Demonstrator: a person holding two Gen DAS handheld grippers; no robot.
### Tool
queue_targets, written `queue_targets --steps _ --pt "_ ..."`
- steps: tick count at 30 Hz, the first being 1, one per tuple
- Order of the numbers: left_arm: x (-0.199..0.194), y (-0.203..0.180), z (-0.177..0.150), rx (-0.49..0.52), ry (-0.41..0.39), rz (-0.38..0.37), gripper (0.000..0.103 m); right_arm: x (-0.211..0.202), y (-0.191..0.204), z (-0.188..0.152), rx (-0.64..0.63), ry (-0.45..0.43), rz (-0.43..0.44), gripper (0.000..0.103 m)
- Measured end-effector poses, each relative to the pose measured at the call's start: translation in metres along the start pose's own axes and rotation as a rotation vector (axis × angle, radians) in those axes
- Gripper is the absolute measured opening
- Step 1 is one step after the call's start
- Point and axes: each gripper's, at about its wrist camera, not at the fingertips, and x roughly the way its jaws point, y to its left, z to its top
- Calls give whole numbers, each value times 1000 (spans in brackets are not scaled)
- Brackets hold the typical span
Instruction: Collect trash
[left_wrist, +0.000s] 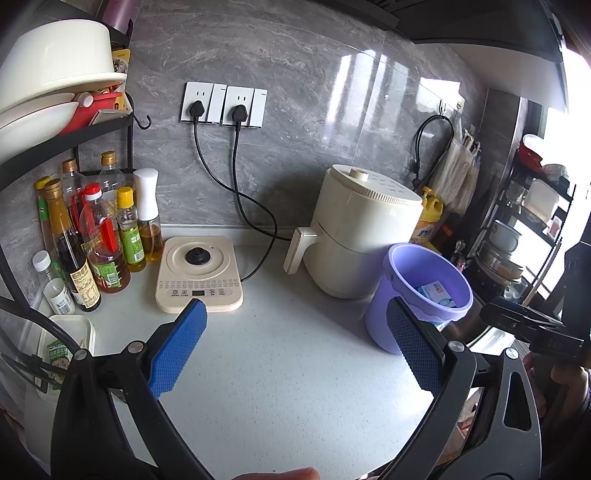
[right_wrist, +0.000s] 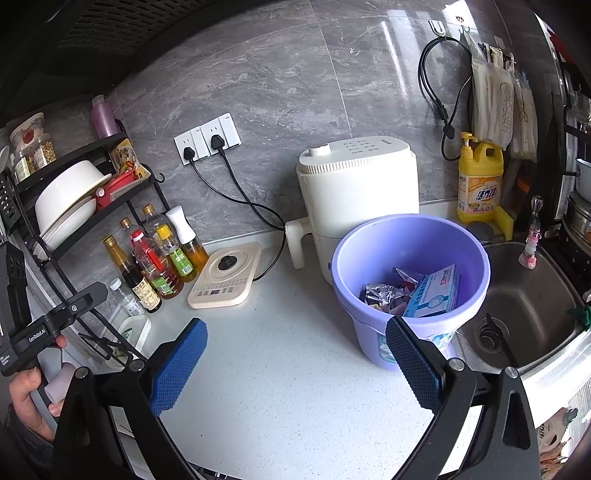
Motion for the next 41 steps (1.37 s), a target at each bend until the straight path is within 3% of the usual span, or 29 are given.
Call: queue_targets --steps 24,29,37,41 --pt "15 0 7 2 6 5 97 9 -1 7 9 1 -9 95" --pt "13 -12 7 57 -28 -23 97 10 -5 5 14 8 -28 95" --pt "21 -15 7 21 -16 -25 97 13 -12 5 6 18 -29 95" --pt "19 -12 4 -7 -16 10 97 25 -8 4 -41 40 3 95"
